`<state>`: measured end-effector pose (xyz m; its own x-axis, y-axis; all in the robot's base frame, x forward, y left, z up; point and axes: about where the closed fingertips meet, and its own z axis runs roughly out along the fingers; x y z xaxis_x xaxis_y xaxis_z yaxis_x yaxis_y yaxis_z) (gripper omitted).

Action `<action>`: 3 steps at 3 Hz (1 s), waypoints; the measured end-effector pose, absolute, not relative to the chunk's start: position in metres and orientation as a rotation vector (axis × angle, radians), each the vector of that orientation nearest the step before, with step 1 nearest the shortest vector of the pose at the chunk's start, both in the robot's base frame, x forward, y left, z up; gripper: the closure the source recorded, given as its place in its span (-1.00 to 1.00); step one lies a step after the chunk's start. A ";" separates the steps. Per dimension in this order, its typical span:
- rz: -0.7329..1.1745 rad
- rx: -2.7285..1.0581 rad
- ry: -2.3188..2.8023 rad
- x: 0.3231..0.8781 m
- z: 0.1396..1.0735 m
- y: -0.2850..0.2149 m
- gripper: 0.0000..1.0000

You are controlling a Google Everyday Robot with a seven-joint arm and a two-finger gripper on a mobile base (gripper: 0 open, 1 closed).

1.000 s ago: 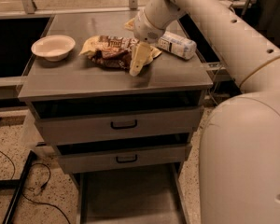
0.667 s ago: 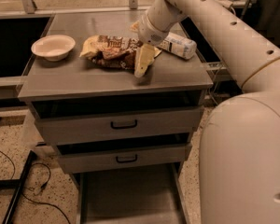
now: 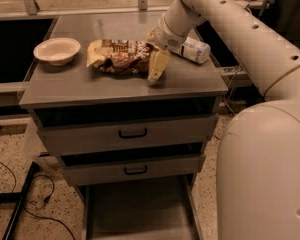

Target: Place brown chip bag into bottom drawer

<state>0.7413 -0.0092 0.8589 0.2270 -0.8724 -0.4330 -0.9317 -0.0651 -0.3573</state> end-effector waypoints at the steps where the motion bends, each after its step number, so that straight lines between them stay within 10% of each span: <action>1: 0.137 -1.943 1.654 0.741 0.859 -0.009 -0.15; 3: 0.137 -1.943 1.654 0.741 0.859 -0.009 0.77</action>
Offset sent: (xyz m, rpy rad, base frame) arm 0.0000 0.0000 0.0000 0.0000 0.0000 0.0000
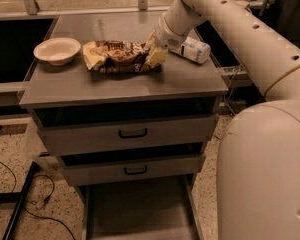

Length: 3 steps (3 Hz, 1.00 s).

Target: Place brown chip bag into bottom drawer

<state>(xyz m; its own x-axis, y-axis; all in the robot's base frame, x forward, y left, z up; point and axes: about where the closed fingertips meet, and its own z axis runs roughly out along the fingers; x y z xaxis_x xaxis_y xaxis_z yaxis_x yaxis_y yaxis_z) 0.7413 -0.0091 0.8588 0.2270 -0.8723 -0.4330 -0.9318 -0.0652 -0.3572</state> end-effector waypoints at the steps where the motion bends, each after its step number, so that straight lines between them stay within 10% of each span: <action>1: 0.137 -1.943 1.654 0.741 0.859 -0.009 1.00; 3: 0.143 -1.940 1.650 0.739 0.860 -0.010 1.00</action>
Offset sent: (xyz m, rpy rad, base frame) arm 0.0000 0.0000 0.0000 0.0000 0.0000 0.0000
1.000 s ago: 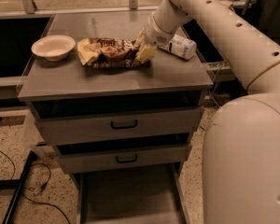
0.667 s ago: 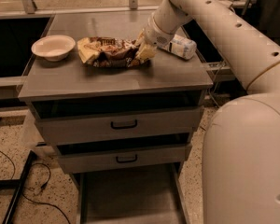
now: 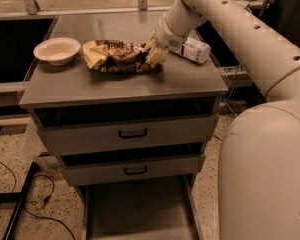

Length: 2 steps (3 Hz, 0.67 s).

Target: Place brown chip bag into bottom drawer

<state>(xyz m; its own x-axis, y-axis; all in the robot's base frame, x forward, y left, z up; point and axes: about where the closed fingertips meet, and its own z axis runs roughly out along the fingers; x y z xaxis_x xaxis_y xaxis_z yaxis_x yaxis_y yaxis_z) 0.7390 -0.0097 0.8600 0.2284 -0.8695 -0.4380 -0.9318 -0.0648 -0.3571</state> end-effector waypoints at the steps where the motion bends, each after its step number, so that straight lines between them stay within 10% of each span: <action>1: 0.148 -1.922 1.629 0.721 0.869 -0.016 1.00; 2: 0.151 -1.890 1.610 0.700 0.880 -0.027 1.00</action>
Offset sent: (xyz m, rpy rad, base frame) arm -0.0675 -0.0363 0.0385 0.0919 -0.0671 -0.0179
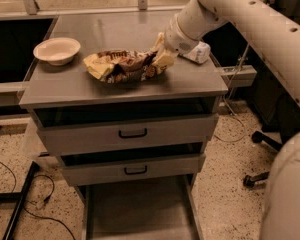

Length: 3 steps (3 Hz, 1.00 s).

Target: Place brown chip bag into bottom drawer

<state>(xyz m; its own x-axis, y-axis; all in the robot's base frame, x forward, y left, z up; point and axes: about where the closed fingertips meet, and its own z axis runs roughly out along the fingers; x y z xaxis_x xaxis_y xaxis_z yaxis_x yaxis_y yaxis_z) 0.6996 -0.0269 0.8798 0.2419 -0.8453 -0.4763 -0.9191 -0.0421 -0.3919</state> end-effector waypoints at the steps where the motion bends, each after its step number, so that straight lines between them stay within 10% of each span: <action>1: 0.159 -1.838 1.568 0.672 0.901 -0.042 1.00; 3: 0.093 -1.733 1.516 0.594 0.955 -0.090 1.00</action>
Offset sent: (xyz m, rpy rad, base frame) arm -0.1095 -0.0804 0.0949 0.1541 -0.1709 -0.0568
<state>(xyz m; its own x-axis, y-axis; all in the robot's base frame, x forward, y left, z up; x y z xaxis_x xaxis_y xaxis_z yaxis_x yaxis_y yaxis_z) 0.5944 -0.0899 0.9551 0.2749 -0.7961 -0.5391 -0.8558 0.0529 -0.5145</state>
